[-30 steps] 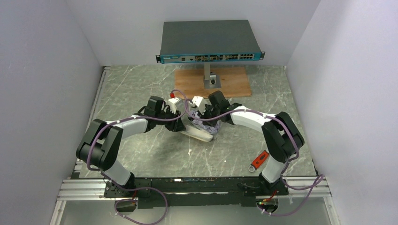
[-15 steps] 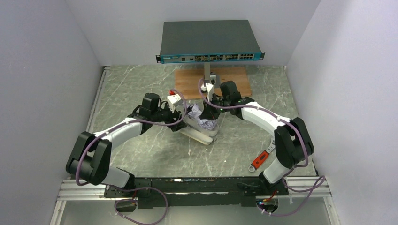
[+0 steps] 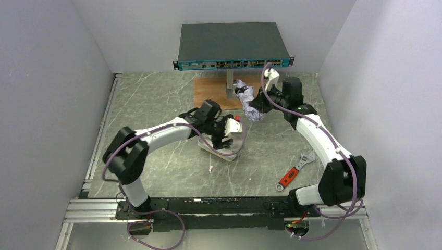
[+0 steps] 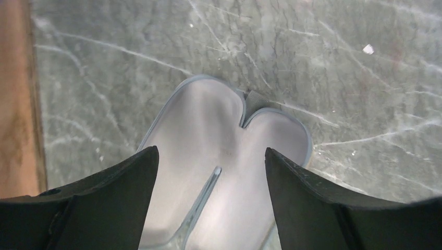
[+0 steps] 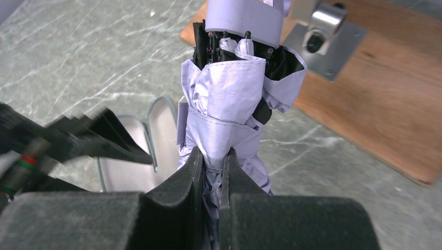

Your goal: Open the umbrella

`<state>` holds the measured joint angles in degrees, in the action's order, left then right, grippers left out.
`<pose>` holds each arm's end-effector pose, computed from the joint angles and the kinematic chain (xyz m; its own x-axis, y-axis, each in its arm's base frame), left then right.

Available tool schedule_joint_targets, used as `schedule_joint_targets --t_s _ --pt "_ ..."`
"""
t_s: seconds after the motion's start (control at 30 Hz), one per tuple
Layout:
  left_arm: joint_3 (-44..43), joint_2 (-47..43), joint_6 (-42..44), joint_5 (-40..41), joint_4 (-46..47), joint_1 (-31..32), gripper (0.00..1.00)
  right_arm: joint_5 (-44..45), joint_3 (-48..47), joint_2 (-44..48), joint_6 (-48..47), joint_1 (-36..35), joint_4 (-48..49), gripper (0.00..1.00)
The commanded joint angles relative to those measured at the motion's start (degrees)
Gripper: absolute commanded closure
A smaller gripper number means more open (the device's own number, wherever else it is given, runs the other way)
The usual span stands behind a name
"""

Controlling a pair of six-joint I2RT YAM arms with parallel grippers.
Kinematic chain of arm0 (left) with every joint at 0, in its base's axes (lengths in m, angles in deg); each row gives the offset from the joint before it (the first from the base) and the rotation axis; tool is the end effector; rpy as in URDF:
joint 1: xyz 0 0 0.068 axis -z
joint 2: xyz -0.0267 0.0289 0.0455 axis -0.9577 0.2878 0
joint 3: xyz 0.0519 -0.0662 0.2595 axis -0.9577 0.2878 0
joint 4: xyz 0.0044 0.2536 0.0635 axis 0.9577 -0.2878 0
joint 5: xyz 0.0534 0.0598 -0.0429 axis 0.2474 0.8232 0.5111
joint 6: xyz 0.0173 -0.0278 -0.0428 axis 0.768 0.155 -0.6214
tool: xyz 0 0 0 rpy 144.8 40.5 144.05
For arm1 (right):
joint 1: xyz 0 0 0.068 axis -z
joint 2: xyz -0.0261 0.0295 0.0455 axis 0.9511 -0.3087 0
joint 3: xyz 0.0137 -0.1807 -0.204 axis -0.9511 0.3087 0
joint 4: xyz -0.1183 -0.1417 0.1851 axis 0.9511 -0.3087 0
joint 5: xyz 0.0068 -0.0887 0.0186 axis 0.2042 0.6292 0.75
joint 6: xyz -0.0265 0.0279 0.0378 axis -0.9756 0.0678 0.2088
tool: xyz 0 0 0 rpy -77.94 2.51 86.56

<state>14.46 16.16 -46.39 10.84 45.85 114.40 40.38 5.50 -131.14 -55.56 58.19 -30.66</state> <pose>0.2606 -0.2532 0.2343 0.0896 0.5915 -0.8013 0.9911 0.0263 0.1302 0.3062 0.0944 0.3068 -0.4330 -0.1515 -0.8886 -0.6688 0.7149 0.2040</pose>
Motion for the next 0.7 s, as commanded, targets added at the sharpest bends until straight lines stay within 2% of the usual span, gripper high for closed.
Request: schedule_joint_targets --t_s 0.0,0.1,0.23,0.4,0.5,0.67 --pt "-7.36 7.54 7.01 4.76 -8.09 3.38 0.21 1.21 0.17 6.12 1.32 2.8 0.89 1.0" --pt "-8.53 11.17 9.51 8.08 -9.67 4.64 0.2 1.5 0.42 7.77 0.11 4.1 -0.62 1.0" --pt "-11.39 15.79 11.19 12.9 -17.38 4.84 0.21 1.41 1.38 9.1 -1.35 4.51 -1.79 1.0" --pt "-4.1 12.28 13.12 19.44 -21.24 3.5 0.21 -0.23 1.97 8.65 -1.46 4.5 -1.19 1.0" --pt "0.59 8.25 12.14 21.67 -23.36 0.05 0.21 -1.26 1.39 7.72 -1.62 4.52 -0.99 1.0" --pt "11.17 -0.05 13.74 24.52 -25.97 -11.39 0.22 -3.01 0.1 6.01 -3.16 4.53 -2.27 1.0"
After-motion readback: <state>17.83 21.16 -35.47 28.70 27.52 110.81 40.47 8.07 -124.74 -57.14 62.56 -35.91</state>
